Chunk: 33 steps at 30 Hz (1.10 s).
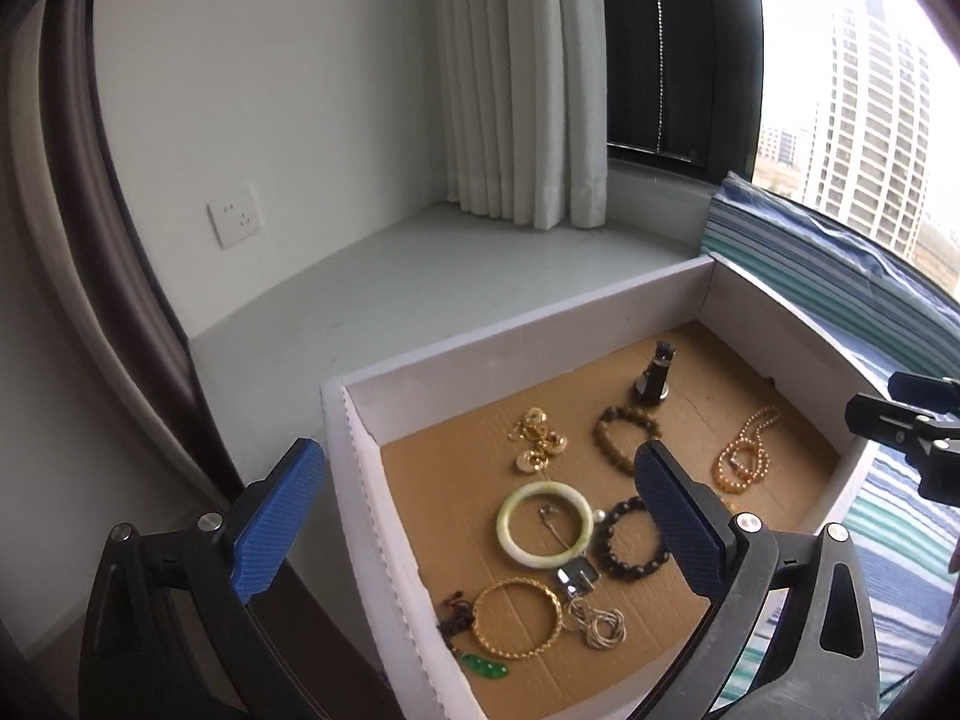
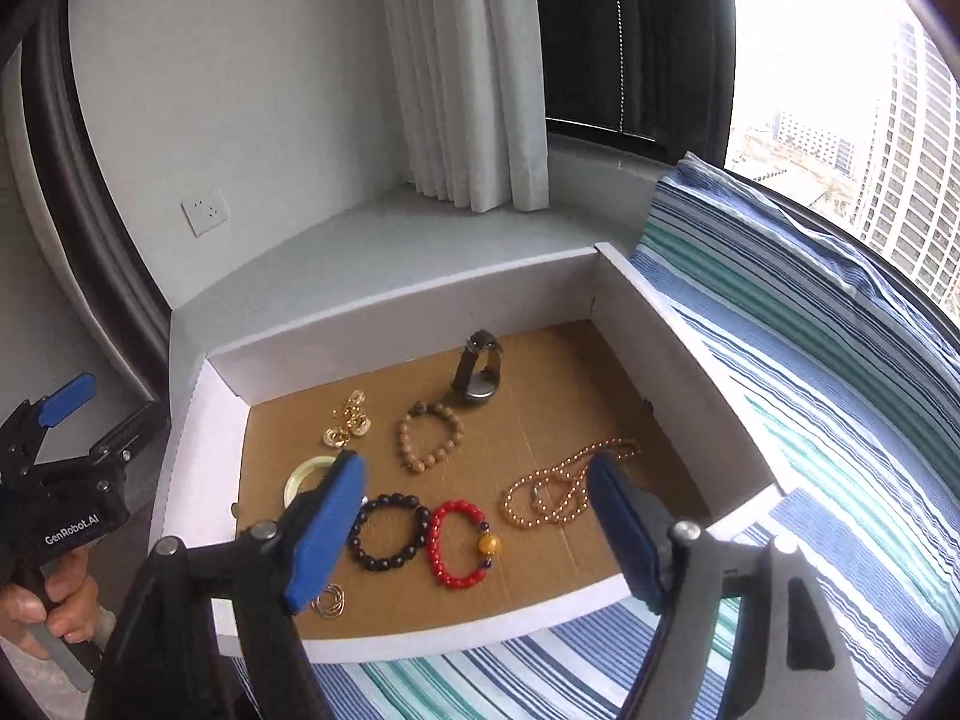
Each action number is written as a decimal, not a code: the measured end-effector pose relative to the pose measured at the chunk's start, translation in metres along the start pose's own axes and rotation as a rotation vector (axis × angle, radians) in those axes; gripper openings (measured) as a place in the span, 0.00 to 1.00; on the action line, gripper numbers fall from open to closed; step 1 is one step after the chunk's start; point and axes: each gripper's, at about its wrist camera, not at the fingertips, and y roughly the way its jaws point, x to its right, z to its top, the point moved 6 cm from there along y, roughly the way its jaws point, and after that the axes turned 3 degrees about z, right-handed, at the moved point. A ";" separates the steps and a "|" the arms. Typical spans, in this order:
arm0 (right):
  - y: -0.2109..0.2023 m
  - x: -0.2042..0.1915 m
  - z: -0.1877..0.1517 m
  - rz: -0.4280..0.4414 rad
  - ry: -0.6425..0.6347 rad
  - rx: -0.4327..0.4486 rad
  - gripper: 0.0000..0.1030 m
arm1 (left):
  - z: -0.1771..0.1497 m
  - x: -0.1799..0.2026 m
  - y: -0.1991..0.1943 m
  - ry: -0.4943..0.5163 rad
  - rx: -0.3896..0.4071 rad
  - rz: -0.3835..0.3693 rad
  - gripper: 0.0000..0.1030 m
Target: Organize jewelry
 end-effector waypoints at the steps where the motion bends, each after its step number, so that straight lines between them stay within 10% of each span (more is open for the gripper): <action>1: -0.001 -0.004 -0.006 0.006 -0.001 -0.006 0.75 | -0.006 0.001 -0.004 0.001 -0.014 0.003 1.00; 33: -0.018 -0.030 -0.027 -0.042 -0.061 -0.058 0.75 | -0.024 0.014 -0.021 -0.031 -0.139 0.019 0.99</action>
